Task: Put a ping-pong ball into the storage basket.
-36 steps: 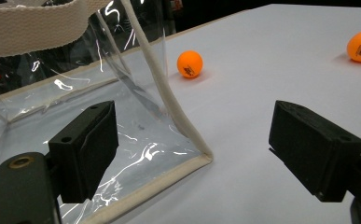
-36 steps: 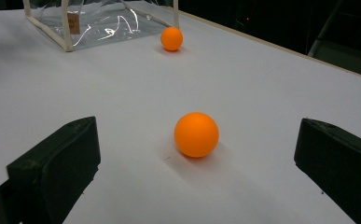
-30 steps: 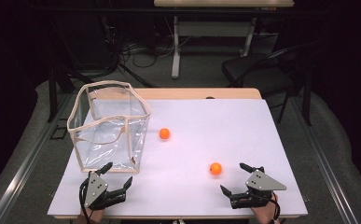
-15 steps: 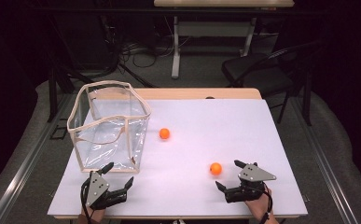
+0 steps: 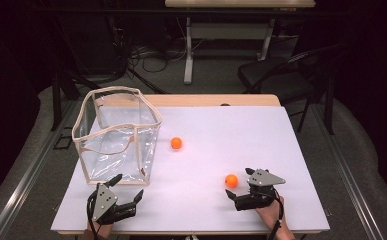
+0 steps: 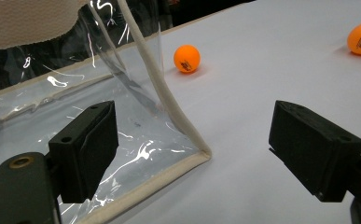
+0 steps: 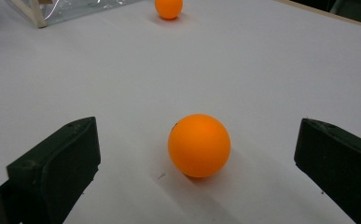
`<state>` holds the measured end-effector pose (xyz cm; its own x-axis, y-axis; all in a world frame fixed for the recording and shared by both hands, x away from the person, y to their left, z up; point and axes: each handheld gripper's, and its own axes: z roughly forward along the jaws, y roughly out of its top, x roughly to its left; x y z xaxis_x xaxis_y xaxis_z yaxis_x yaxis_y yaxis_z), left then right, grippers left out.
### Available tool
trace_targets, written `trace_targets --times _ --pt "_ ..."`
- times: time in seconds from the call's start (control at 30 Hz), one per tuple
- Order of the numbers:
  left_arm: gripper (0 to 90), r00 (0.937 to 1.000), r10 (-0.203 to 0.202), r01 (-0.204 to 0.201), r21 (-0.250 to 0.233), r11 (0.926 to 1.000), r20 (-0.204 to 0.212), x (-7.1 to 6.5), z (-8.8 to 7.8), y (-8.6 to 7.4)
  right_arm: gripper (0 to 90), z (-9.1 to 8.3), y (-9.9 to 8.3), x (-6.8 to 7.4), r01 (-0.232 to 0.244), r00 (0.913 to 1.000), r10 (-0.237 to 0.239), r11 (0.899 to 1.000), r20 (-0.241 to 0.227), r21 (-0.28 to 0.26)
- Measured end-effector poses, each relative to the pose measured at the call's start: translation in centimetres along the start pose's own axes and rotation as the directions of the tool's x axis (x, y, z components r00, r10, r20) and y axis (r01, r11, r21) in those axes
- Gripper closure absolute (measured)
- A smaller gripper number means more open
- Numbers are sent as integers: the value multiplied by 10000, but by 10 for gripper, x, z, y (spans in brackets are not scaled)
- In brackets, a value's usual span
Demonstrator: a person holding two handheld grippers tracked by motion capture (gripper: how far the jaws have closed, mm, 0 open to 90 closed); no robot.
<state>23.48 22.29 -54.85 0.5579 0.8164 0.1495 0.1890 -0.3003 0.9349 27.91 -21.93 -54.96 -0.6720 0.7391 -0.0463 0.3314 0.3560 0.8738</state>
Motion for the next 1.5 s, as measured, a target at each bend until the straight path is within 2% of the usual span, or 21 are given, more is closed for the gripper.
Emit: trace_targets --times 0.57,0.87,0.93,1.1,1.47,1.5 --pt "159 9999 -115 114 63 9999 50 1 2 -1 0 23 4 -1 -165 9996 182 9964 -196 828" --pt "159 9999 -155 155 53 9999 49 1 2 -1 7 30 5 1 -171 9999 170 9914 18 1298" --pt "159 9999 -144 144 59 9999 63 1 2 -1 118 30 4 1 -240 9996 215 9900 199 1393" --pt "159 9999 -124 124 44 9999 53 1 2 -1 221 32 3 1 -340 9992 304 9862 248 1621" --pt "159 9999 -90 90 27 10000 90 2 1 -1 384 32 4 1 -180 9991 106 9821 401 1874" --pt "159 9999 -106 105 66 9999 123 1 1 -1 423 32 4 1 -168 9988 76 9814 489 1910"
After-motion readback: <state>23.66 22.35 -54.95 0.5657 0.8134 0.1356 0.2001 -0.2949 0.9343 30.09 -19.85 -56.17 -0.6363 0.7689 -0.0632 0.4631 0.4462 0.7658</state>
